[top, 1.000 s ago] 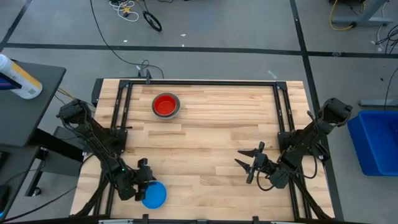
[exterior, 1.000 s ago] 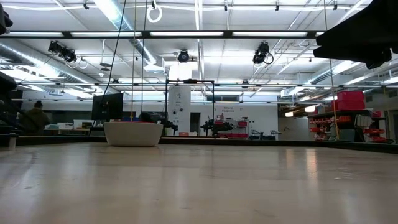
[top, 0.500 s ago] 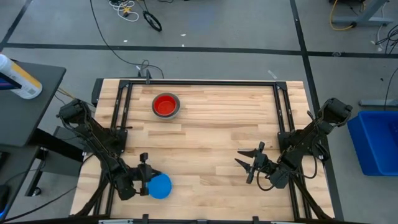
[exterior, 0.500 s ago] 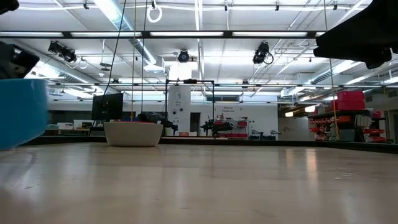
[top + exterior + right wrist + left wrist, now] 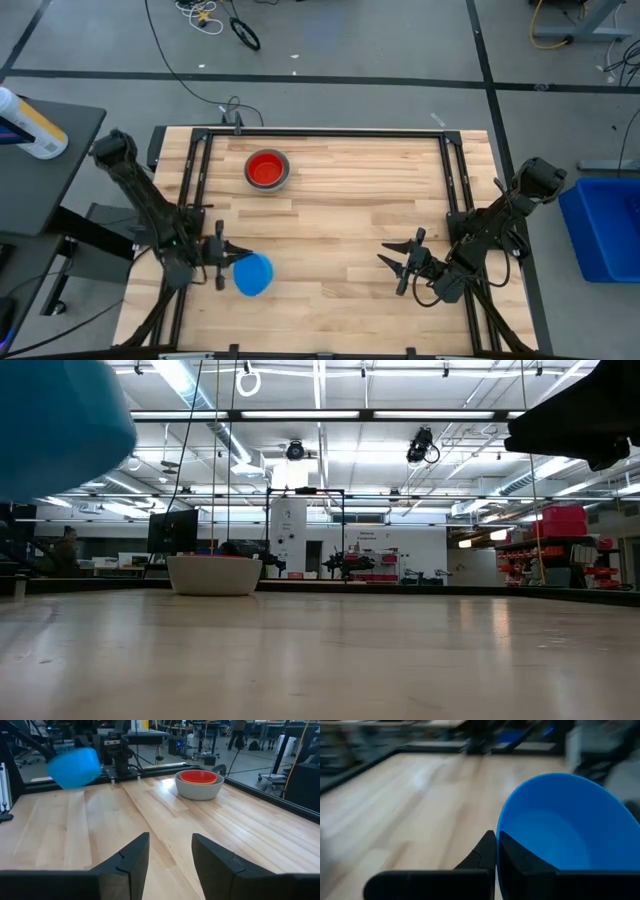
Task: Nest bowls inside each other
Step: Stack the light blue bowl on the red bowl
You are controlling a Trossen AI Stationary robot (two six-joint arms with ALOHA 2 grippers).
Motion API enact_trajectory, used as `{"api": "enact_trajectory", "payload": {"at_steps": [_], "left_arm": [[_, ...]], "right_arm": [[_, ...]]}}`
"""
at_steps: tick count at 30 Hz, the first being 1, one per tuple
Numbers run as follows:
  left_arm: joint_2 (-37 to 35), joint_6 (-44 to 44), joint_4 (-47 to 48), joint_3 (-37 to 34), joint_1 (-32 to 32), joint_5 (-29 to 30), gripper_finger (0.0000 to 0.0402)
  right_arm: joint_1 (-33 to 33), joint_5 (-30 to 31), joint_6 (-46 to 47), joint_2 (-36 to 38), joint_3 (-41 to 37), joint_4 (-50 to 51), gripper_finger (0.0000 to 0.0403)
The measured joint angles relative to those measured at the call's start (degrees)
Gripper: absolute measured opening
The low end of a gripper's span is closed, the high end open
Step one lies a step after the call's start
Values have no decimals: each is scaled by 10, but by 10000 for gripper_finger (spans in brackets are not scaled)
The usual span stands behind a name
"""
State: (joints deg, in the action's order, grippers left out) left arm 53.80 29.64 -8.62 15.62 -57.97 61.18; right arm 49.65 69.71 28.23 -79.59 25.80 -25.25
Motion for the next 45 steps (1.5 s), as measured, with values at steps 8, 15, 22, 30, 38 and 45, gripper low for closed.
{"api": "enact_trajectory", "payload": {"at_steps": [8,15,22,30,38,45], "left_arm": [[-169,-133,-195,-150,1,-125,6],[-218,-218,-185,-149,12,-163,6],[-223,-245,-189,-149,121,-300,6],[-224,-269,-199,-149,287,-509,6],[-223,-275,-232,-149,485,-700,5],[-223,-254,-235,-149,648,-833,5]], "right_arm": [[0,-1,23,0,0,23,160],[0,-1,28,0,0,23,152],[-1,0,28,0,0,23,155],[-1,0,28,0,0,23,162],[-1,-13,28,0,0,24,158],[-1,-14,28,0,0,24,150]]}}
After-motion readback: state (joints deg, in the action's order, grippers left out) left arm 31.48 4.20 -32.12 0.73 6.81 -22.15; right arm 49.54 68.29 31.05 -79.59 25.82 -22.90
